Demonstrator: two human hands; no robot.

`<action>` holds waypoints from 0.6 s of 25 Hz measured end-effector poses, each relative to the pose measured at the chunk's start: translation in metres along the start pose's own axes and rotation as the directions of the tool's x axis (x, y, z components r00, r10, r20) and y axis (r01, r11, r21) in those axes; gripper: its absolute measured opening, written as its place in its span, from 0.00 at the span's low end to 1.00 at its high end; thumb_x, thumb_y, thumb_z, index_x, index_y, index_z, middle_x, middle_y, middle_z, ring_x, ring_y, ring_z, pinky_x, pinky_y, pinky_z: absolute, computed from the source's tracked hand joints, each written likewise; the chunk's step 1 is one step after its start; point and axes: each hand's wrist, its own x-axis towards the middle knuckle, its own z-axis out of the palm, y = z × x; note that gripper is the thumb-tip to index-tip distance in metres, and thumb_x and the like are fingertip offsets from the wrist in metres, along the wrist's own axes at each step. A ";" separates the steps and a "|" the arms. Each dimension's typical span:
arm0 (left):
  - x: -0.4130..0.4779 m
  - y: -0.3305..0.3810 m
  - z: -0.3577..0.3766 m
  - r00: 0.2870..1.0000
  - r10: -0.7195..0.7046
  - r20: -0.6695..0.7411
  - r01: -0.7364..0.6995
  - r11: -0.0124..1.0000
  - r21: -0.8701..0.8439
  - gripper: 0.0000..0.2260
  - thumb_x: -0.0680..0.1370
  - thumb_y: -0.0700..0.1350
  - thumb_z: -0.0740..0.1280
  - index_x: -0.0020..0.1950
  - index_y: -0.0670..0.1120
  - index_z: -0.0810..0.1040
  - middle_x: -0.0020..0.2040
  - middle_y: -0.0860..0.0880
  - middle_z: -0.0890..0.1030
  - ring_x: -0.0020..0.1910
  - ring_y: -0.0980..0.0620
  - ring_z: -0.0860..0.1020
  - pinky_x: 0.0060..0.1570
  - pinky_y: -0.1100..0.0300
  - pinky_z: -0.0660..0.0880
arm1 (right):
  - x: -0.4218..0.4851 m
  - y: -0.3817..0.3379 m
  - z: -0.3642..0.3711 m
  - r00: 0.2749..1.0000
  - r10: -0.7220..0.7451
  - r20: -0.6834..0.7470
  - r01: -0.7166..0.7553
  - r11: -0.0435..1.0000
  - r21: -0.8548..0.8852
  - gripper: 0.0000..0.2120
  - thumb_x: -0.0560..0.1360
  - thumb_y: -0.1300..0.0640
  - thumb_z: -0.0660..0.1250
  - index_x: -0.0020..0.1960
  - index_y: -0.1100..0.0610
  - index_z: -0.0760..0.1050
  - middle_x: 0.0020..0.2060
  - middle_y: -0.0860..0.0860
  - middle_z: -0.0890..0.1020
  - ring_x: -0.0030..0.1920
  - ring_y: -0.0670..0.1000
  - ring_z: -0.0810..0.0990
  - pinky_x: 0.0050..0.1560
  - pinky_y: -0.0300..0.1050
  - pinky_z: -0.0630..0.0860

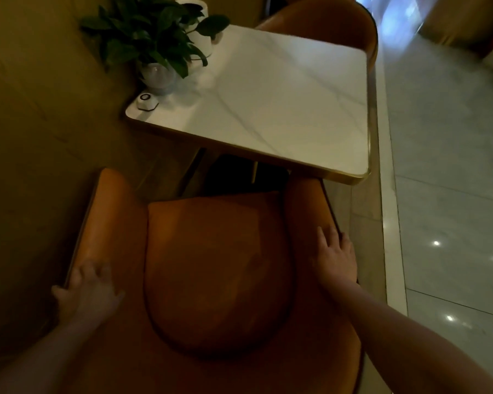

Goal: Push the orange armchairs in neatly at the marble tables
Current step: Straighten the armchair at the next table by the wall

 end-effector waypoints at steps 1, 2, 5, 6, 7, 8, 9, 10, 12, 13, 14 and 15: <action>0.012 0.000 -0.002 1.000 -0.002 -0.018 0.002 1.000 -0.010 0.38 0.75 0.62 0.67 0.79 0.50 0.56 0.77 0.43 0.58 0.76 0.39 0.56 0.66 0.36 0.67 | 0.009 -0.001 0.002 1.000 0.016 0.002 -0.016 1.000 0.008 0.39 0.80 0.45 0.62 0.81 0.50 0.41 0.81 0.55 0.42 0.79 0.65 0.46 0.78 0.61 0.52; 0.025 0.000 -0.001 1.000 0.000 -0.029 -0.001 1.000 -0.027 0.39 0.75 0.61 0.68 0.80 0.49 0.55 0.78 0.42 0.56 0.77 0.38 0.54 0.67 0.36 0.67 | 0.018 -0.002 0.003 1.000 0.027 0.001 -0.027 0.999 0.020 0.40 0.80 0.45 0.63 0.81 0.49 0.40 0.80 0.55 0.40 0.78 0.66 0.49 0.76 0.62 0.55; 0.050 0.000 0.002 0.998 0.024 -0.061 -0.026 0.999 -0.022 0.41 0.75 0.58 0.70 0.80 0.46 0.53 0.79 0.42 0.53 0.78 0.36 0.50 0.65 0.34 0.68 | 0.032 0.000 0.007 0.998 0.039 -0.049 -0.039 0.999 0.015 0.42 0.79 0.45 0.64 0.80 0.46 0.39 0.80 0.52 0.37 0.71 0.66 0.62 0.67 0.61 0.68; 0.056 -0.002 0.004 0.997 0.032 -0.076 -0.033 0.999 -0.014 0.41 0.75 0.58 0.70 0.81 0.46 0.53 0.80 0.42 0.52 0.78 0.35 0.48 0.64 0.33 0.68 | 0.034 0.000 0.010 0.997 0.046 -0.065 -0.045 0.999 0.017 0.42 0.79 0.45 0.65 0.80 0.46 0.39 0.80 0.51 0.37 0.69 0.65 0.65 0.65 0.60 0.70; 0.061 -0.005 0.006 0.995 0.041 -0.090 -0.041 0.999 0.001 0.42 0.74 0.57 0.71 0.81 0.46 0.53 0.80 0.43 0.52 0.78 0.33 0.48 0.63 0.33 0.68 | 0.033 -0.001 0.013 0.996 0.050 -0.078 -0.048 0.999 0.020 0.42 0.79 0.45 0.65 0.80 0.45 0.38 0.80 0.50 0.37 0.67 0.64 0.66 0.63 0.59 0.71; 0.066 -0.009 0.008 0.992 0.059 -0.108 -0.057 0.998 0.021 0.42 0.74 0.58 0.71 0.81 0.46 0.54 0.80 0.43 0.52 0.77 0.31 0.50 0.63 0.34 0.68 | 0.032 -0.002 0.015 0.995 0.053 -0.087 -0.052 0.999 0.016 0.43 0.78 0.45 0.66 0.80 0.44 0.38 0.80 0.50 0.36 0.66 0.63 0.67 0.61 0.59 0.73; 0.071 -0.012 0.010 0.989 0.084 -0.120 -0.079 0.996 0.042 0.43 0.73 0.58 0.72 0.81 0.47 0.54 0.81 0.43 0.52 0.75 0.29 0.53 0.62 0.35 0.68 | 0.032 -0.003 0.015 0.994 0.056 -0.094 -0.056 0.998 0.002 0.44 0.78 0.45 0.67 0.80 0.43 0.37 0.80 0.49 0.36 0.66 0.63 0.68 0.61 0.59 0.74; 0.074 -0.014 0.010 0.986 0.102 -0.128 -0.095 0.994 0.056 0.43 0.73 0.57 0.72 0.81 0.47 0.55 0.81 0.43 0.53 0.72 0.29 0.57 0.62 0.35 0.68 | 0.032 -0.003 0.015 0.994 0.057 -0.095 -0.058 0.998 -0.013 0.45 0.78 0.46 0.67 0.80 0.43 0.37 0.80 0.49 0.36 0.66 0.63 0.68 0.60 0.58 0.75; 0.079 -0.018 0.013 0.986 0.112 -0.124 -0.103 0.992 0.077 0.42 0.73 0.56 0.71 0.81 0.47 0.55 0.81 0.43 0.51 0.66 0.31 0.61 0.62 0.38 0.68 | 0.032 -0.004 0.012 0.994 0.060 -0.091 -0.061 0.998 -0.014 0.45 0.77 0.50 0.68 0.80 0.44 0.38 0.80 0.50 0.36 0.63 0.62 0.69 0.59 0.57 0.75; 0.081 -0.019 0.015 0.986 0.116 -0.123 -0.106 0.991 0.086 0.42 0.73 0.55 0.71 0.81 0.47 0.53 0.81 0.43 0.49 0.65 0.32 0.61 0.62 0.39 0.68 | 0.031 -0.004 0.011 0.994 0.057 -0.098 -0.059 0.998 -0.018 0.46 0.77 0.51 0.69 0.80 0.44 0.39 0.80 0.50 0.37 0.62 0.61 0.70 0.59 0.56 0.76; 0.082 -0.019 0.016 0.984 0.123 -0.126 -0.112 0.990 0.088 0.43 0.72 0.54 0.72 0.81 0.47 0.53 0.81 0.43 0.48 0.65 0.32 0.61 0.62 0.39 0.68 | 0.030 -0.005 0.010 0.993 0.051 -0.107 -0.055 0.998 -0.027 0.46 0.76 0.52 0.69 0.80 0.44 0.39 0.80 0.51 0.37 0.62 0.61 0.70 0.59 0.56 0.76; 0.085 -0.019 0.016 0.983 0.133 -0.128 -0.122 0.988 0.089 0.45 0.71 0.54 0.73 0.81 0.47 0.52 0.80 0.43 0.48 0.65 0.32 0.61 0.62 0.39 0.68 | 0.028 -0.006 0.010 0.993 0.051 -0.109 -0.055 0.998 -0.034 0.47 0.76 0.53 0.70 0.80 0.44 0.40 0.80 0.51 0.38 0.61 0.61 0.70 0.59 0.56 0.76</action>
